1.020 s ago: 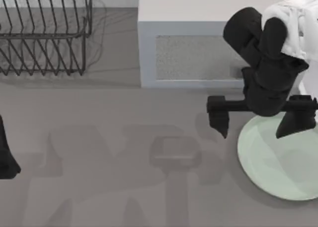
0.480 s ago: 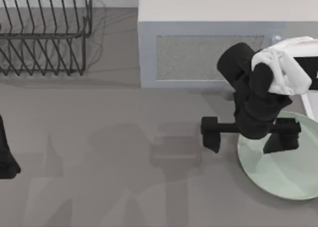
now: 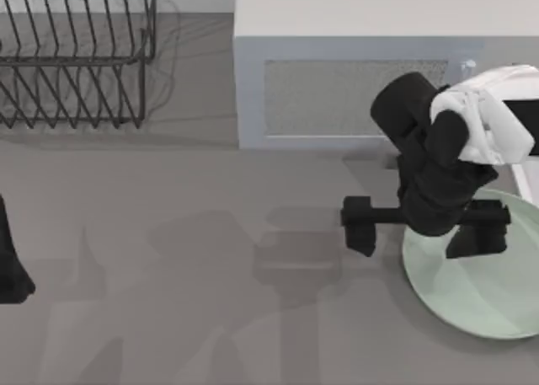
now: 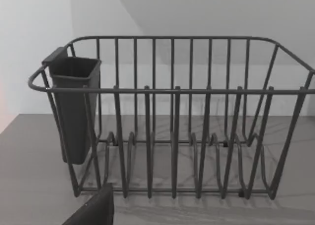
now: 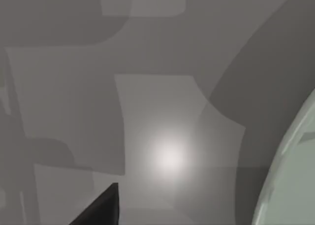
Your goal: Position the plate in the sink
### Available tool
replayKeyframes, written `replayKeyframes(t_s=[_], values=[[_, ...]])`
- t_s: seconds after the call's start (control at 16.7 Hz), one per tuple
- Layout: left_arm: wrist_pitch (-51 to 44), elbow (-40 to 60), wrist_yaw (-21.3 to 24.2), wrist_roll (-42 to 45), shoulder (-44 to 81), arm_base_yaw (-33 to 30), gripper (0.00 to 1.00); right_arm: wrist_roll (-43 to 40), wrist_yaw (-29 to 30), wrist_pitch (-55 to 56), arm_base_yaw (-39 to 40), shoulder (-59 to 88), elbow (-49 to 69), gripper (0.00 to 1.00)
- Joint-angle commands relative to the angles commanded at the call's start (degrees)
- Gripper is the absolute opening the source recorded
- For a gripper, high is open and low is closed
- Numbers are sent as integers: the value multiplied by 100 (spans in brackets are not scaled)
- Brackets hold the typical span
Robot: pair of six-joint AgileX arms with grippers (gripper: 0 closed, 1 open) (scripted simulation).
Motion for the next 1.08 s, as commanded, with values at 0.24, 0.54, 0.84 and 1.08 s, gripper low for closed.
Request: replayKeyframes(t_s=[0.24,0.54,0.84,1.08], values=[[0,0,0,0,0,0,100,0,0,0,0,0,0,55],[0,0,0,0,0,0,100,0,0,0,0,0,0,17],[0,0,0,0,0,0,100,0,0,0,0,0,0,0],[0,0,0,0,0,0,100,0,0,0,0,0,0,0]])
